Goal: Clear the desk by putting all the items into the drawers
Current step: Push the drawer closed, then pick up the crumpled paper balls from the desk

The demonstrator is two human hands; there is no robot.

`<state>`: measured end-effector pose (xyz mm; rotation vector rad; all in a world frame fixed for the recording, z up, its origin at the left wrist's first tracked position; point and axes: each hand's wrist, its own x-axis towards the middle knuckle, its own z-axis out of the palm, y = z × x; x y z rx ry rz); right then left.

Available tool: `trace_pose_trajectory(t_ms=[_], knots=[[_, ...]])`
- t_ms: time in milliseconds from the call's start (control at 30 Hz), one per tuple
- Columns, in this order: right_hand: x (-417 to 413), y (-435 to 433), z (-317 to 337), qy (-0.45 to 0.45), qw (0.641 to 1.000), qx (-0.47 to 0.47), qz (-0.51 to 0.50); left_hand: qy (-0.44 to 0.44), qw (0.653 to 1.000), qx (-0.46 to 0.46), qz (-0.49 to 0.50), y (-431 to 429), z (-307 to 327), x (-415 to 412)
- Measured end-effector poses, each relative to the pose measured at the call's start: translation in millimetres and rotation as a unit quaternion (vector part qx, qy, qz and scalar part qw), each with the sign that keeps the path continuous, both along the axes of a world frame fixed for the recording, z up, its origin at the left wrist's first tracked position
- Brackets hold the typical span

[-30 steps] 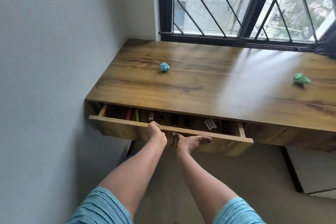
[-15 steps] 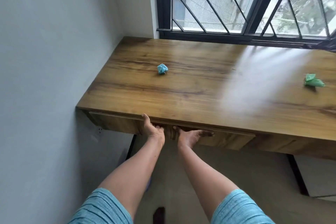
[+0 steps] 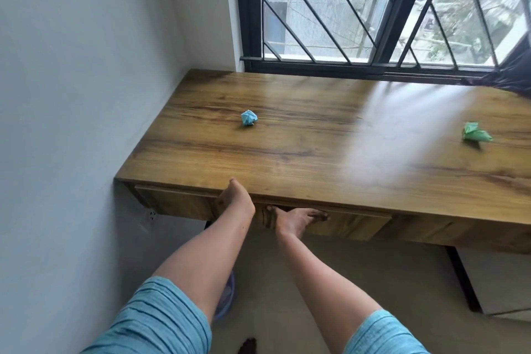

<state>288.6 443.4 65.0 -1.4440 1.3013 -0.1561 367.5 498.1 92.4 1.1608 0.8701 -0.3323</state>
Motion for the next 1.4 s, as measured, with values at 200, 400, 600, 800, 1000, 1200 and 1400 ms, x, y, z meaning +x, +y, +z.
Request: trace_pose_trajectory(t_ms=[200,400,600,800,1000,1200,1400], knots=[[19,-16,37,0.085,0.993,0.031,0.081,-0.104,0.982,0.158,0.0,-2,36,37],[43,-64,76,0.086,0.948,0.2,0.232,-0.185,0.914,0.299,-0.203,-32,56,78],[84,-138,61,0.109,0.962,0.144,0.203,-0.185,0.82,0.421,-0.342,-60,47,151],[105,-216,51,0.028,0.998,-0.026,0.042,-0.207,0.737,0.485,-0.422,-88,18,200],[101,-272,51,0.07,0.983,-0.171,-0.018,-0.234,0.749,0.489,-0.381,-128,-2,192],[64,-345,58,0.166,0.922,-0.345,-0.051,-0.35,0.744,0.428,-0.375,-202,-7,152],[11,-455,63,0.263,0.879,-0.397,0.023,-0.418,0.704,0.385,-0.426,-287,-8,94]])
